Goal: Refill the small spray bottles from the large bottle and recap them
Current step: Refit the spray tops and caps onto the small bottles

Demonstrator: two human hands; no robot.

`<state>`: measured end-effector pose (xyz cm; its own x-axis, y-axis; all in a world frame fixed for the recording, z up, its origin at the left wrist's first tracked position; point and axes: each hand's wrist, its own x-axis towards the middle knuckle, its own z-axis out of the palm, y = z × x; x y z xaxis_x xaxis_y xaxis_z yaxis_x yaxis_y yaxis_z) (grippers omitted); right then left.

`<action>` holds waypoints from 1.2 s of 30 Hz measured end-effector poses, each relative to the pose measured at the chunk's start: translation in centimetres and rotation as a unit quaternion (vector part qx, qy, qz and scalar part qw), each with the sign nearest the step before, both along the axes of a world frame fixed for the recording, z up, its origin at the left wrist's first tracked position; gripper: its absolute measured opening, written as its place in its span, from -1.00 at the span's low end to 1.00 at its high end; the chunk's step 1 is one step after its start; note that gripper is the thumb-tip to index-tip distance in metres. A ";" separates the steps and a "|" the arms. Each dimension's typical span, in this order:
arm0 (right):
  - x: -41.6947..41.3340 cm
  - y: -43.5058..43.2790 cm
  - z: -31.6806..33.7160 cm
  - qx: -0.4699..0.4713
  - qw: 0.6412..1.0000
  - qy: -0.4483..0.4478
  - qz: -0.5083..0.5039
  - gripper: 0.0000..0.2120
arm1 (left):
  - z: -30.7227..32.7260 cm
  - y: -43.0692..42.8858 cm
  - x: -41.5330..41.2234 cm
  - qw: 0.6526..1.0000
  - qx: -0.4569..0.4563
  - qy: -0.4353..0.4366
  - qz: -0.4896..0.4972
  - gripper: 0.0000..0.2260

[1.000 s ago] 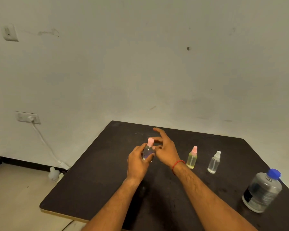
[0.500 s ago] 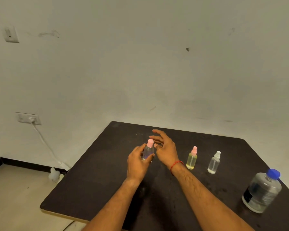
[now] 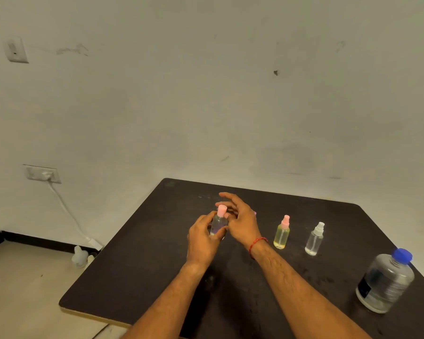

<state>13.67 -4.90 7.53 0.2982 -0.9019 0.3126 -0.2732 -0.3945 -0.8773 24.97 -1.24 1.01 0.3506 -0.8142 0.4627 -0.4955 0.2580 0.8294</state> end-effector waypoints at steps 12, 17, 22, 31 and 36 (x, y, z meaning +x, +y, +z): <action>0.0 -0.6 -0.3 0.023 0.998 0.033 0.040 -0.59 | -0.1 0.7 0.7 0.999 -0.004 0.025 -0.048 -0.64; -0.1 -0.3 -0.8 0.002 0.999 0.043 0.020 -0.71 | -0.1 0.9 1.3 0.998 -0.005 0.008 -0.064 -0.61; 0.3 0.3 -1.5 -0.035 0.995 0.071 -0.056 -0.69 | -1.2 0.6 1.2 0.998 -0.010 -0.021 -0.053 -0.72; 1.1 1.1 -1.8 -0.063 0.980 0.093 -0.162 -0.79 | -1.7 -0.1 0.2 0.998 -0.003 -0.024 -0.051 -0.80; 0.4 0.9 -3.3 0.039 0.994 0.022 -0.104 -0.55 | -2.6 -1.2 0.8 0.998 0.039 -0.029 -0.034 -0.68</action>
<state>14.06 -4.02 4.23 0.1145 -0.9662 0.2308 -0.3800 -0.2573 -0.8885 25.79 -2.47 -1.60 0.2674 -0.8693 0.4156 -0.5270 0.2292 0.8184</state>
